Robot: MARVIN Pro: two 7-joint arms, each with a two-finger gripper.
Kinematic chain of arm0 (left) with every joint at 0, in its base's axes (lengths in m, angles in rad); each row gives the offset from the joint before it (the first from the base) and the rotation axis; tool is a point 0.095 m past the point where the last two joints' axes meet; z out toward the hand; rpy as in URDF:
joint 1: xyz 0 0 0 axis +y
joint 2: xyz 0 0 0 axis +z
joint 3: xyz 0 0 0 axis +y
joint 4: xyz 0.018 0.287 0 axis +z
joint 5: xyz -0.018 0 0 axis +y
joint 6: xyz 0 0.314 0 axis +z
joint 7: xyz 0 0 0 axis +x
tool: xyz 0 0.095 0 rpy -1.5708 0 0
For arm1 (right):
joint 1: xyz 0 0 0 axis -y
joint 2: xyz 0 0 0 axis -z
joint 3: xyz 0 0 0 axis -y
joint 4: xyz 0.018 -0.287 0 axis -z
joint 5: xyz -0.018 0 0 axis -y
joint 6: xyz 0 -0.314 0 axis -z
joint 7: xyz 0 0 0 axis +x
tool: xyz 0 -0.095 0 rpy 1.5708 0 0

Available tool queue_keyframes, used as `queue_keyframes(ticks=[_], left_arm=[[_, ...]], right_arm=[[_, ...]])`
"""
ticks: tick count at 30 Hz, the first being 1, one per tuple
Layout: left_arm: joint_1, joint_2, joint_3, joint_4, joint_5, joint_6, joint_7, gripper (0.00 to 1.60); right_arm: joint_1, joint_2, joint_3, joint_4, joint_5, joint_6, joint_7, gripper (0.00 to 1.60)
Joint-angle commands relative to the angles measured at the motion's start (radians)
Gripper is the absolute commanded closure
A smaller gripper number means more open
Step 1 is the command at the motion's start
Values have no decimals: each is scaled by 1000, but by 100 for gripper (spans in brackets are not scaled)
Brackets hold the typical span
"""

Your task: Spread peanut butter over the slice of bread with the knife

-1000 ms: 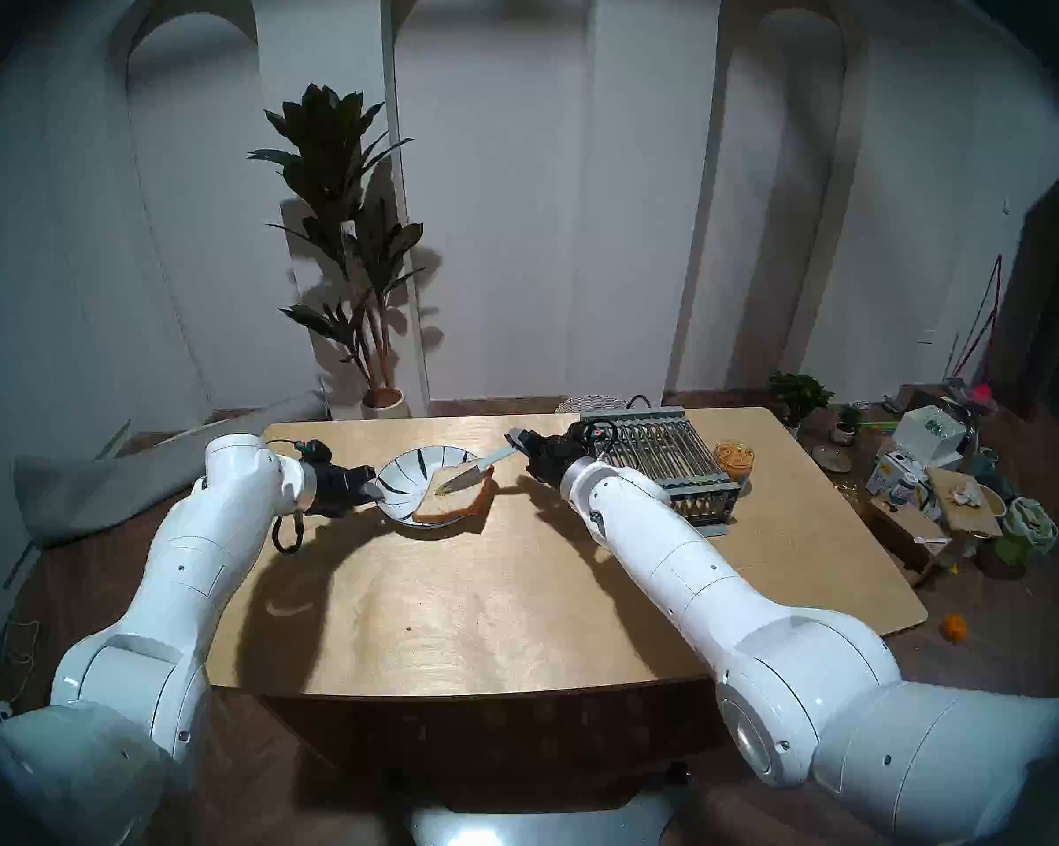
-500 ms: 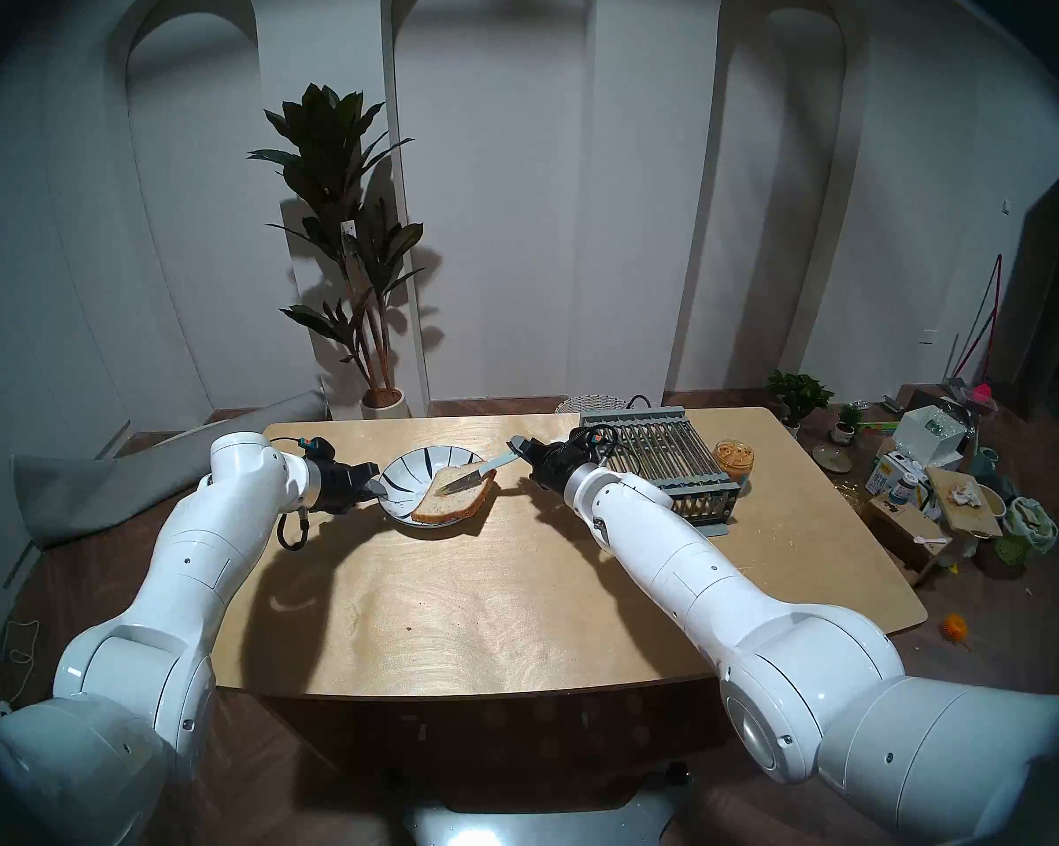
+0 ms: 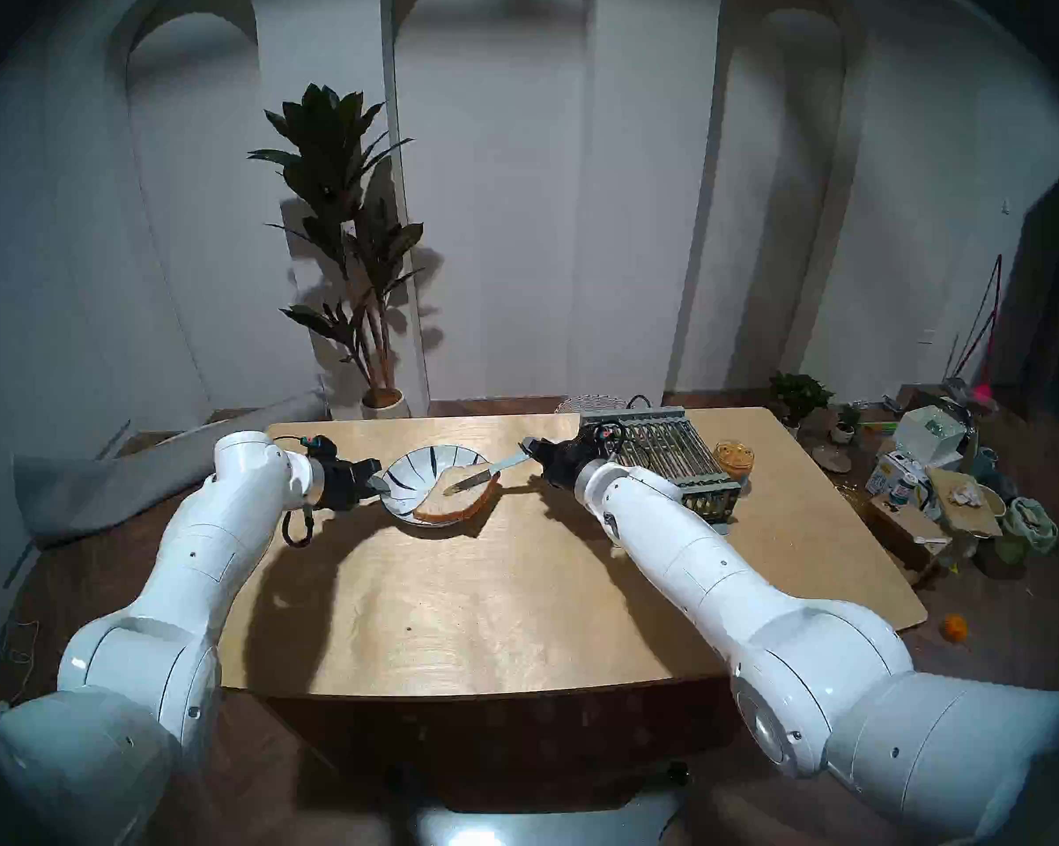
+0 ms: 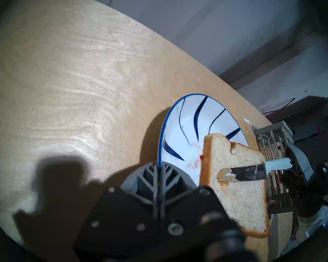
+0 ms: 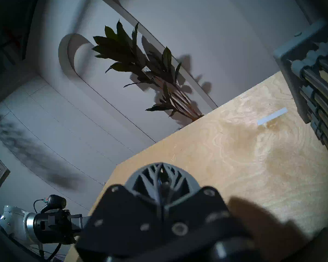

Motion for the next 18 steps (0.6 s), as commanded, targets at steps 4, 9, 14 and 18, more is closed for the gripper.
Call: queue_keyframes(ticks=[4, 9, 14, 18], left_arm=[[-44, 17, -16, -3, -5, -20, -10, 160], [-43, 27, -24, 0, -10, -23, -17, 160], [-39, 37, -31, 5, -15, -23, -26, 160], [-33, 48, -32, 4, -16, -24, -32, 160]], right_arm=[[-4, 7, -8, -78, -15, -2, -20, 160], [-8, 18, -12, -101, -27, -6, -36, 160], [-14, 26, -15, -121, -36, -7, -51, 160], [-20, 31, -17, -136, -43, -8, -61, 160]])
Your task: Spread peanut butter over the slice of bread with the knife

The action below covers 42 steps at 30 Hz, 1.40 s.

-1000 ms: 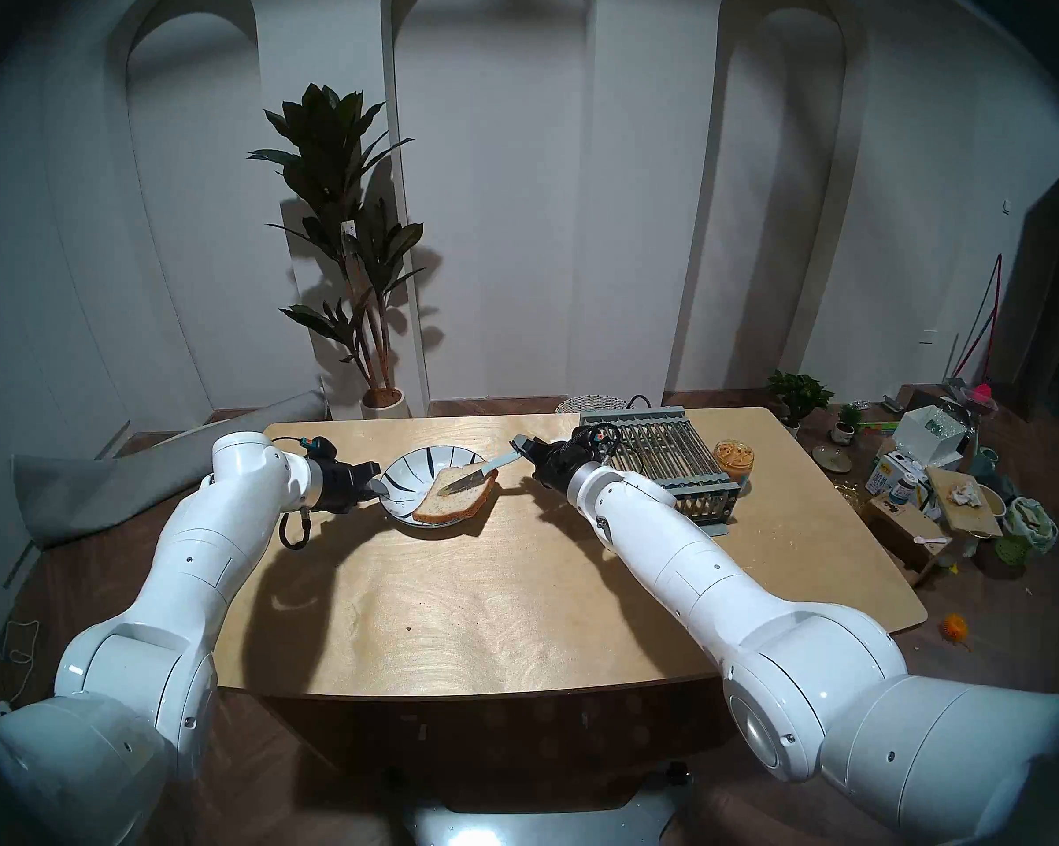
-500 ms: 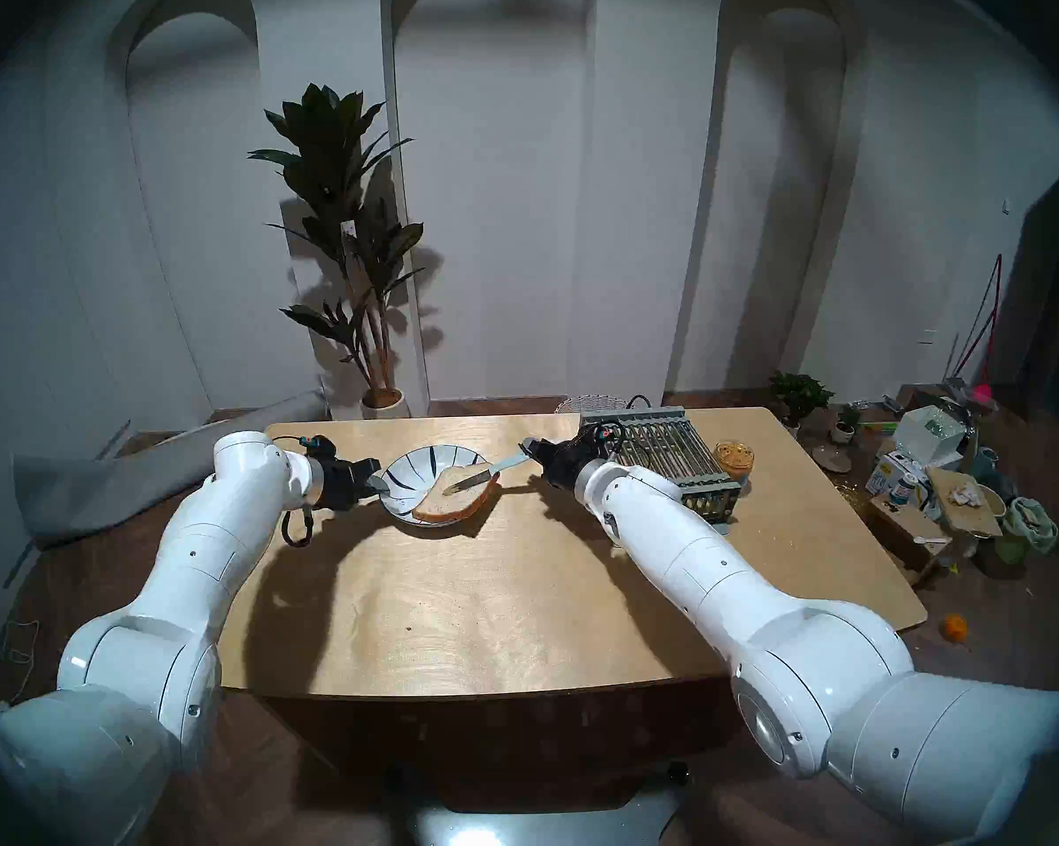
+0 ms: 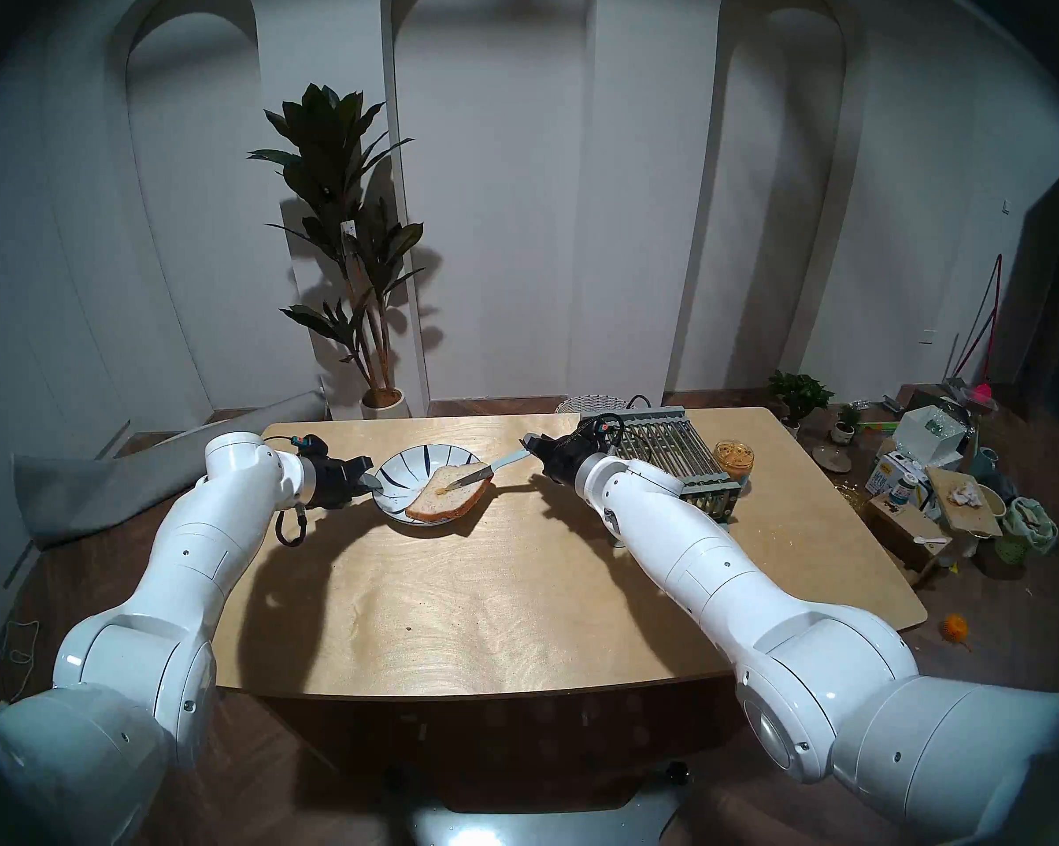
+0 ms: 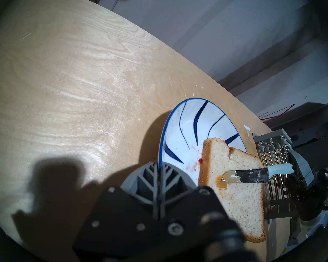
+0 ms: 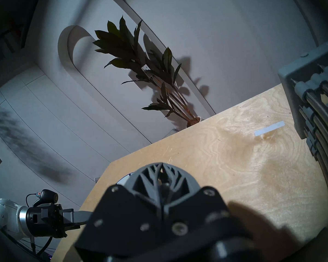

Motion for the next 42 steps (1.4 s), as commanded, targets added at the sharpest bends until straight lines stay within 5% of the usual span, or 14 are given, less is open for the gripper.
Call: queue_keyframes(ticks=[1, 42], left_arm=[[-29, 32, -17, -14, -6, -10, -19, 160], [-12, 48, -35, -41, -21, -12, -23, 151]], right_arm=[[-2, 8, 2, -52, -5, -9, -6, 160], [-86, 79, 53, -328, 37, 33, 8, 160]])
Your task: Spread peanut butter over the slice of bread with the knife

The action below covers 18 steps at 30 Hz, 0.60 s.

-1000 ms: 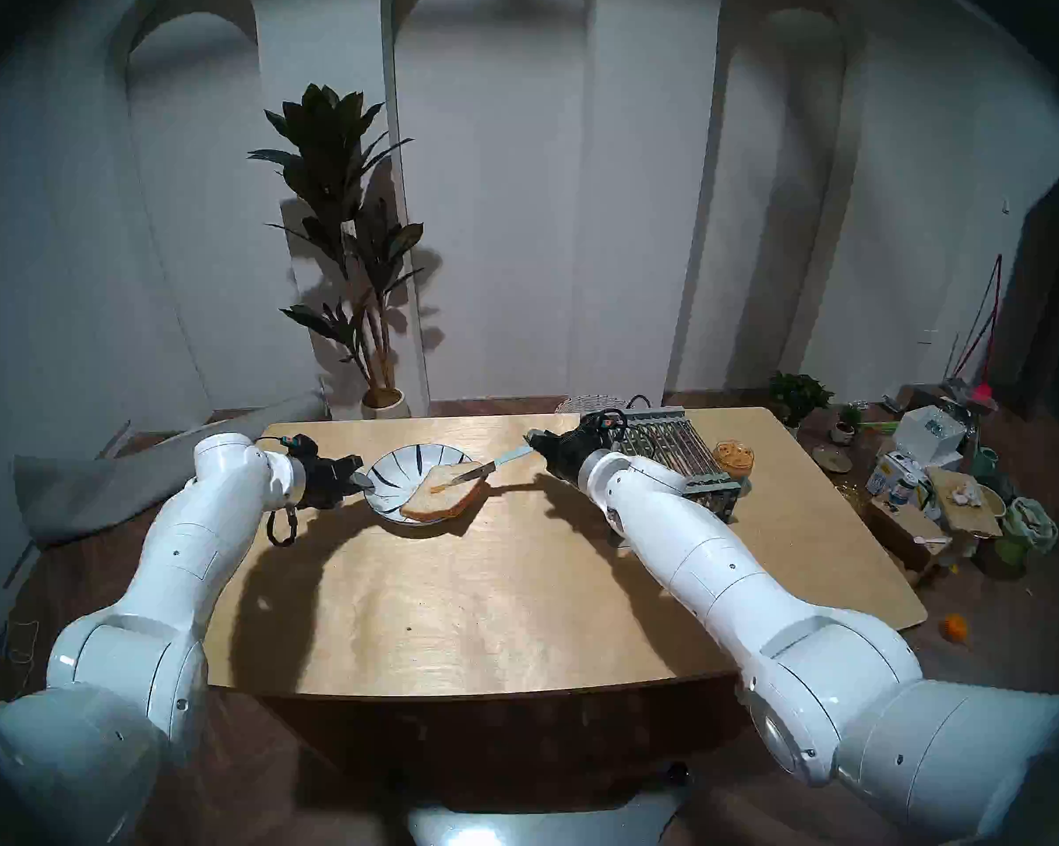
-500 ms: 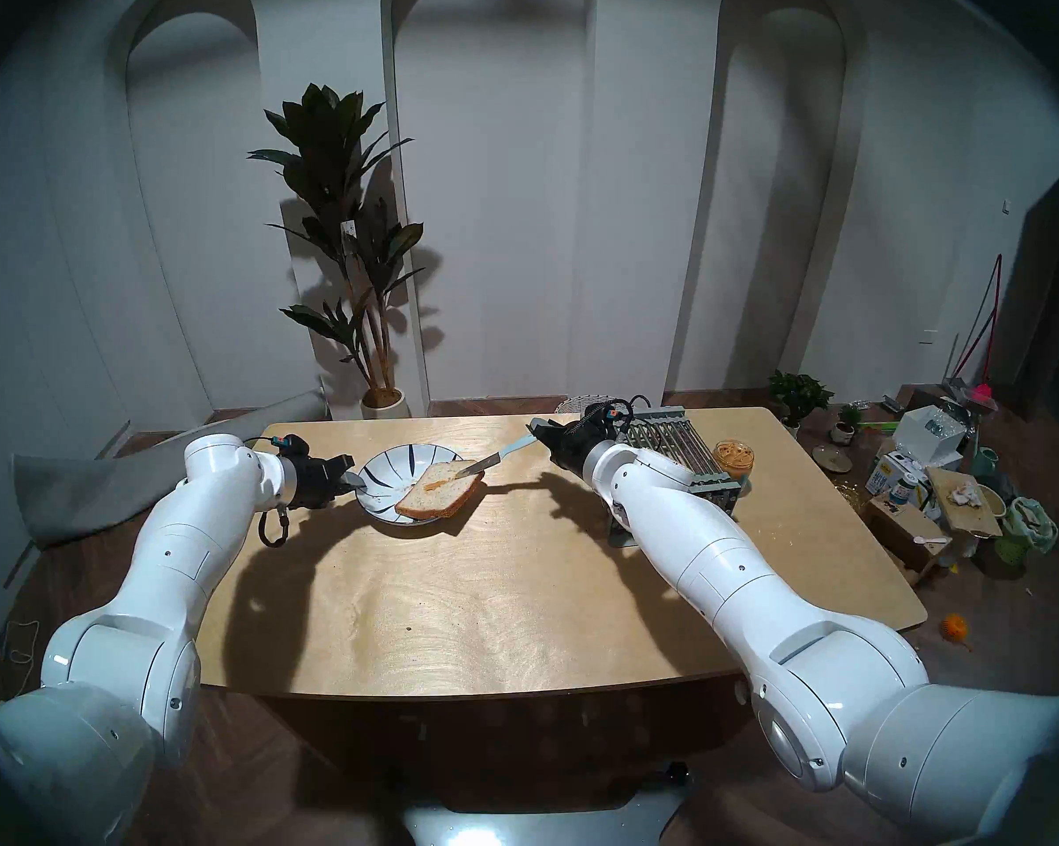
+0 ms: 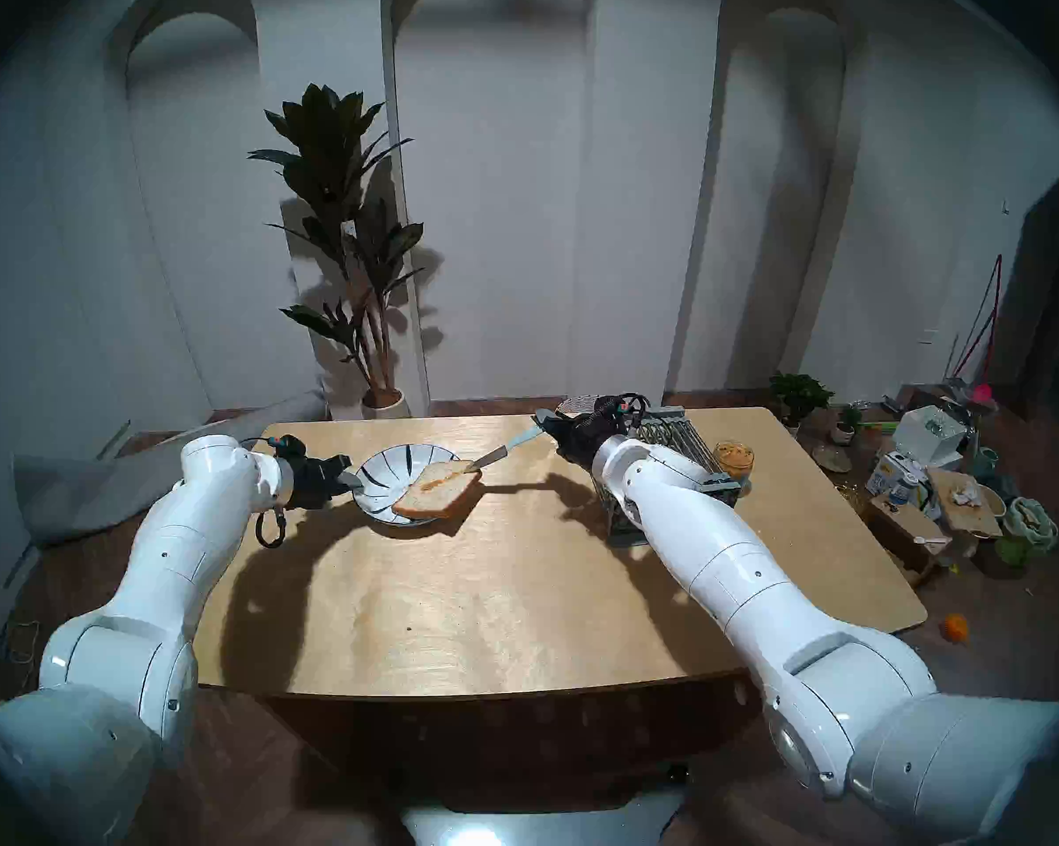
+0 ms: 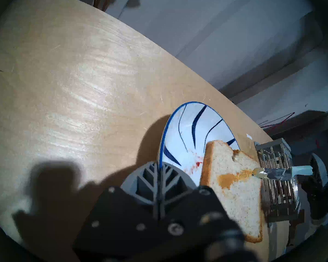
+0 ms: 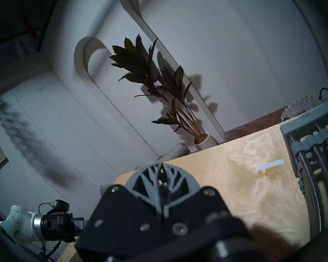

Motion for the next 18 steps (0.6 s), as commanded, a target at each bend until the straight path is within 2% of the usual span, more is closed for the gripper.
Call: queue_keyframes(ticks=[1, 2, 3, 4, 5, 6, 7, 8, 14, 16, 18], left_arm=[[-25, 5, -14, -40, -8, -3, -1, 147], [-24, 5, -16, -41, -9, -3, -1, 124], [-23, 4, -20, -42, -13, -4, -3, 117], [-22, 5, -20, -47, -12, -4, -1, 90], [-21, 6, -22, -51, -14, -2, 0, 70], [-20, 7, -23, -55, -15, 0, 0, 22], [-19, 7, -26, -58, -16, 0, 2, 8], [-18, 8, -27, -61, -16, 2, 4, 0], [-10, 4, -41, -63, -22, -2, 22, 0], [-6, 6, -54, -79, -21, -26, 37, 0], [-7, 15, -88, -99, -47, -42, 19, 0]], right_arm=[[-5, 4, 21, -87, 25, 6, 14, 160], [-8, 6, 23, -95, 26, 9, 12, 160], [-10, 7, 25, -102, 26, 4, 15, 160], [-12, 8, 28, -109, 31, 9, 15, 160], [-14, 9, 30, -117, 32, 10, 13, 160], [-16, 10, 31, -122, 34, 12, 12, 160], [-19, 9, 34, -128, 38, 14, 13, 160], [-20, 9, 35, -132, 39, 16, 11, 160], [-27, 9, 40, -153, 44, 18, 6, 160], [-25, 10, 44, -159, 47, 20, 6, 160], [-20, 17, 43, -170, 37, 12, 1, 160]])
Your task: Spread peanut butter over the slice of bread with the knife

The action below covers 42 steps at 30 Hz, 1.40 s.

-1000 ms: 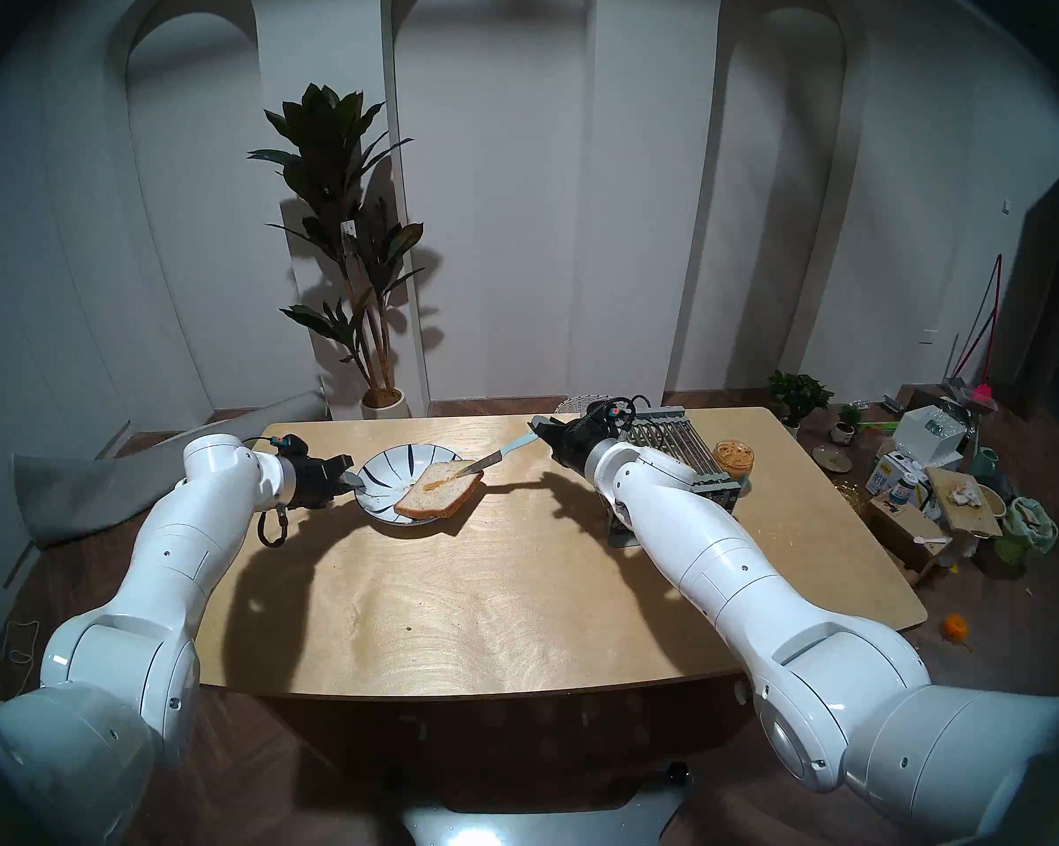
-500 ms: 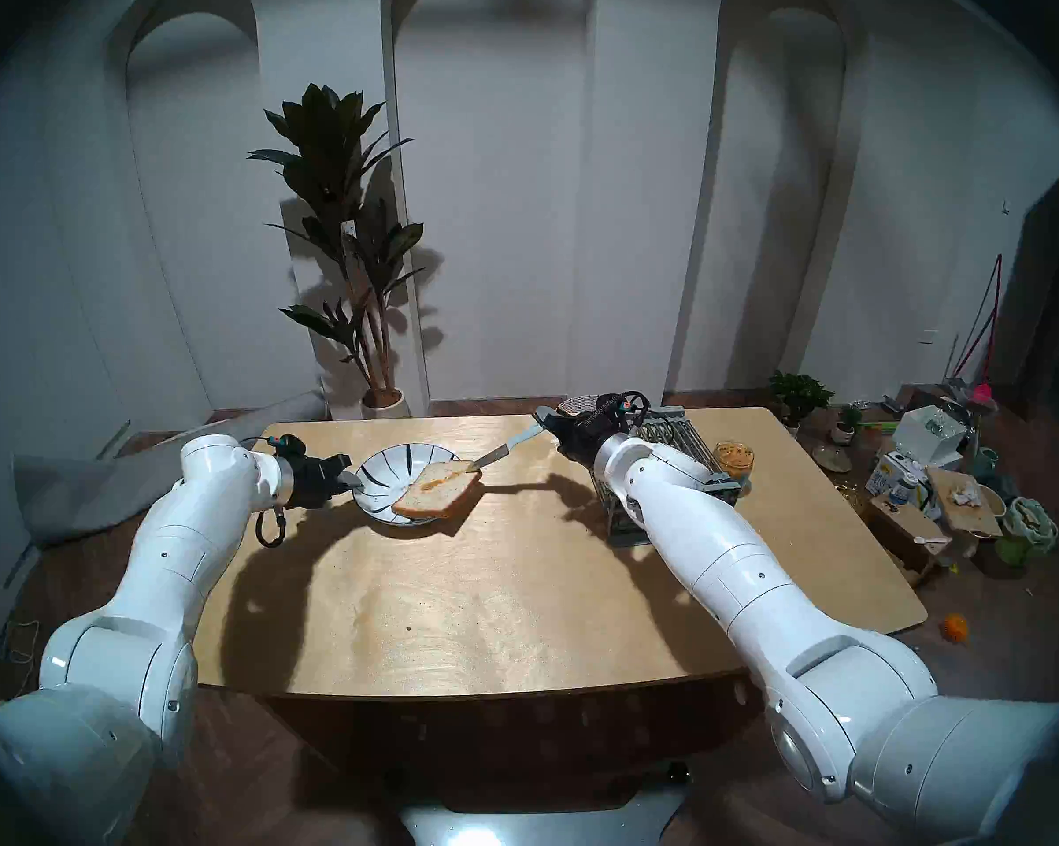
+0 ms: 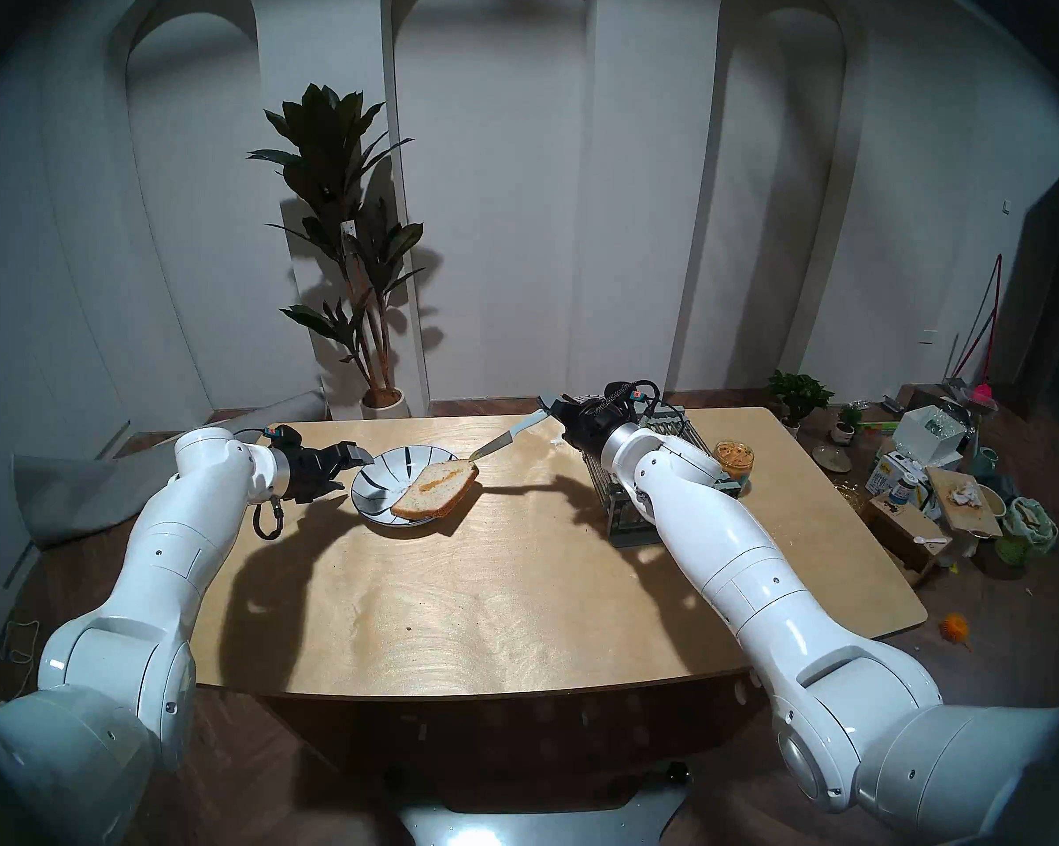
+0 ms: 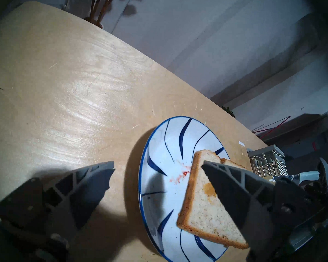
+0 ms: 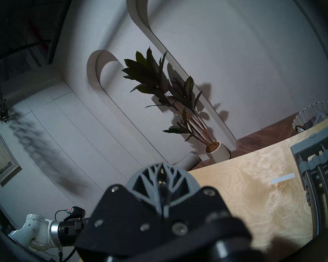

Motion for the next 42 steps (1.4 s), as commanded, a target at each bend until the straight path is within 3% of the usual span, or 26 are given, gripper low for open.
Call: queue_keyframes(ticks=[1, 9, 15, 29, 42], left_arm=[[-16, 24, -58, -79, -24, -64, -10, 0], [-34, 53, -126, -182, -59, -132, -65, 0], [5, 57, -174, -255, -82, -172, -95, 0], [132, 53, -274, -338, -122, -247, -139, 0], [232, 19, -311, -410, -137, -315, -178, 0]], right_arm=[[23, 11, 1, -67, -22, -20, -12, 160], [88, 75, 22, -152, -86, -52, -27, 160], [97, 118, 38, -224, -151, -102, -40, 160], [-51, 242, 85, -310, -257, -187, -72, 160], [-134, 320, 146, -367, -317, -274, -87, 160]])
